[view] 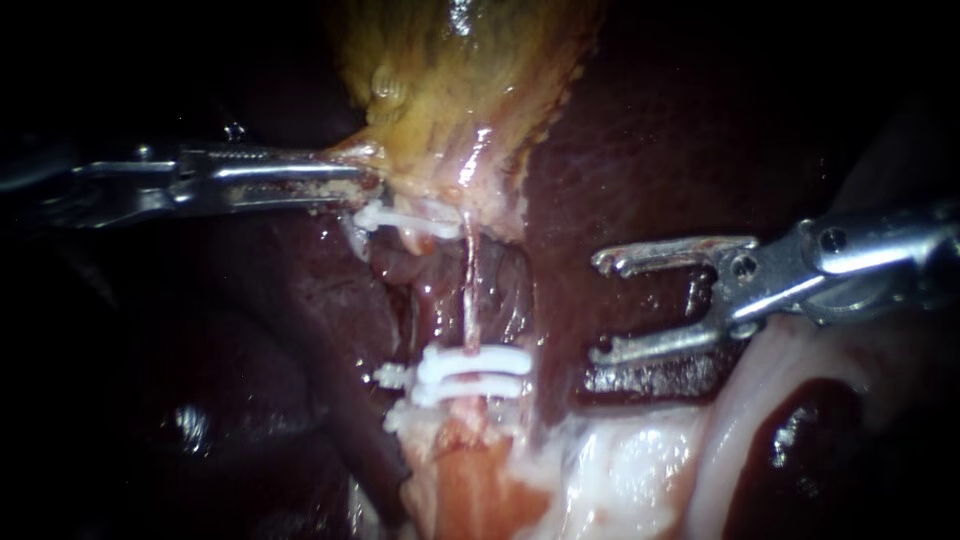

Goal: Going back second clip right tube

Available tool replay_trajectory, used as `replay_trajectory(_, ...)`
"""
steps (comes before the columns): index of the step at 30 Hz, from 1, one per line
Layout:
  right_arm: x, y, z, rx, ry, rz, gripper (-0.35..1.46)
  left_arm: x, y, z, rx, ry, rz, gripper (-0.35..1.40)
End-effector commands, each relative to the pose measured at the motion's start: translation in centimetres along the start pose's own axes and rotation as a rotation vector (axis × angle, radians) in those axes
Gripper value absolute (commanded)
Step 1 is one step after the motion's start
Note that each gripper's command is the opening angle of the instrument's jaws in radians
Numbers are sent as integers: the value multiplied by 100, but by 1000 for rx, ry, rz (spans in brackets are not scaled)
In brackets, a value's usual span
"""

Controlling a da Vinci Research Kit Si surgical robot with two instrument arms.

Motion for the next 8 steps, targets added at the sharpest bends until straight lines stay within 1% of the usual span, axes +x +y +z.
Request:
replay_trajectory(1,0,0,0,0,0,0,50,1,0,0,-1,0,-3,-35)
replay_trajectory(8,2,0,1,-3,0,1,50,3,1,-5,-4,-2,-4,-35)
